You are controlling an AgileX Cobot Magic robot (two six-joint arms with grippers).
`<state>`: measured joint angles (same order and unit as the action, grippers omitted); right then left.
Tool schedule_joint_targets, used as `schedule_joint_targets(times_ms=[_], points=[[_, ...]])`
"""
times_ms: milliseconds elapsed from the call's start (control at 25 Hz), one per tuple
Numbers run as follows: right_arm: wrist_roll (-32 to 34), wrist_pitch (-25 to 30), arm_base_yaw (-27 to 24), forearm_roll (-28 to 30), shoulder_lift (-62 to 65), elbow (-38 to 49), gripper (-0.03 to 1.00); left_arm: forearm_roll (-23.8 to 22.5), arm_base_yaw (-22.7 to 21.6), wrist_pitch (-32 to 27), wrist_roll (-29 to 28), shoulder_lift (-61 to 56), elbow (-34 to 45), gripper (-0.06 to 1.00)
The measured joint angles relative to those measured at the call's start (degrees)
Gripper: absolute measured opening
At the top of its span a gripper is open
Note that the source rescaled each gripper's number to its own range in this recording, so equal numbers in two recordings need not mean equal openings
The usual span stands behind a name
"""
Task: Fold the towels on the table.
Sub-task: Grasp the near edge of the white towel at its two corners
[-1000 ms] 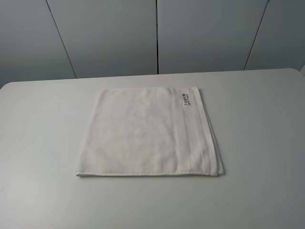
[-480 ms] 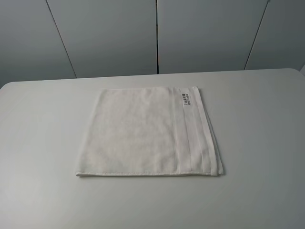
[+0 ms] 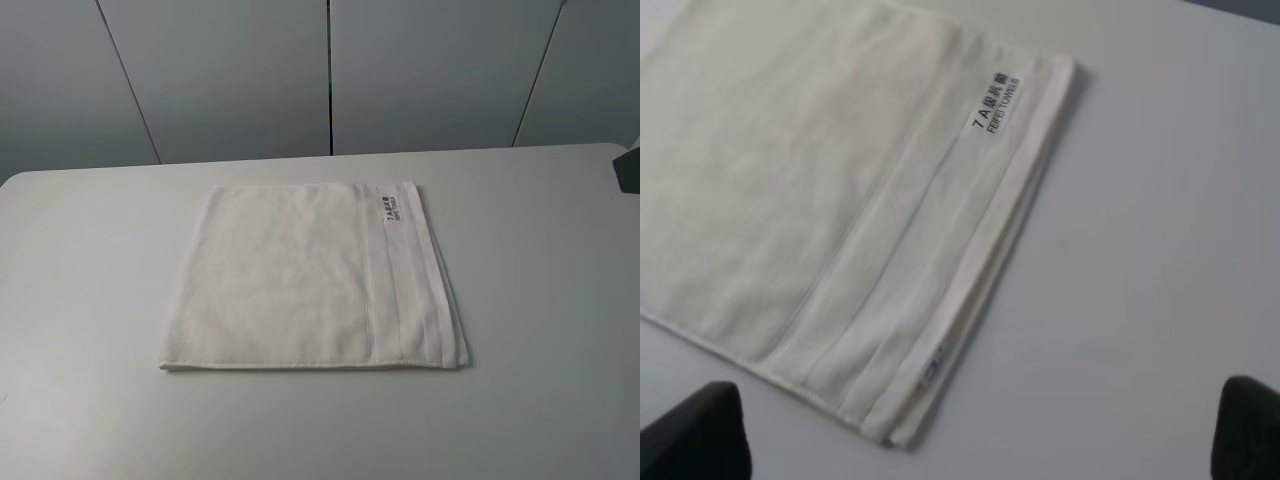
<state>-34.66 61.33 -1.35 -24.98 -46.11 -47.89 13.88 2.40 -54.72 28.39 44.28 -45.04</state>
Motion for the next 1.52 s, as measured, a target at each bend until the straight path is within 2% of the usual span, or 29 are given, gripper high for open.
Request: schedule_joint_targets(times_ms=[80, 160, 240, 360, 480, 680, 800, 960, 1080, 1200, 1400, 1520], points=[[-4.10, 0.11, 1.93, -1.19, -4.71, -1.80, 1.00, 4.79, 0.75, 0.60, 6.47, 5.05, -0.98, 1.00], [-7.81, 0.19, 4.64, -1.44, -8.77, -2.94, 1.00, 7.16, 2.38, 1.15, 11.69, 9.88, -2.06, 1.00], [-10.51, 0.19, 7.94, -1.18, -12.97, -3.81, 1.00, 7.87, 4.80, 1.57, 15.54, 15.15, -3.14, 1.00], [-12.67, 0.09, 12.42, -0.37, -18.82, -4.57, 1.00, 7.99, 10.77, 2.19, 20.32, 22.19, -5.05, 1.00], [-16.05, 0.09, 15.85, 0.50, -24.32, -4.80, 1.00, 5.04, 18.29, 3.31, 23.25, 28.39, -7.27, 1.00], [-19.88, 0.09, 20.66, 3.52, -32.44, -4.83, 1.00, -6.62, 28.95, 3.75, 23.74, 37.89, -8.93, 1.00], [-20.17, 0.09, 24.67, 9.04, -36.23, -4.92, 1.00, -10.65, 31.79, 3.86, 23.71, 43.18, -8.93, 1.00], [-20.05, -0.40, 29.40, 13.70, -40.76, -4.92, 1.00, -11.60, 32.18, 5.23, 22.83, 49.40, -8.93, 1.00], [-20.05, -2.11, 32.15, 15.56, -43.89, -4.92, 1.00, -10.03, 32.36, 6.11, 23.37, 52.34, -8.93, 1.00], [-20.05, -3.61, 33.21, 16.45, -46.75, -4.92, 1.00, -9.71, 33.48, 6.48, 23.96, 54.07, -8.93, 1.00], [-20.05, -6.42, 33.24, 16.58, -49.95, -4.92, 1.00, -13.51, 37.88, 7.01, 24.20, 56.50, -8.95, 1.00], [-20.18, -9.53, 33.24, 16.58, -50.43, -3.41, 1.00, -14.88, 38.44, 7.24, 23.69, 58.12, -9.05, 1.00]])
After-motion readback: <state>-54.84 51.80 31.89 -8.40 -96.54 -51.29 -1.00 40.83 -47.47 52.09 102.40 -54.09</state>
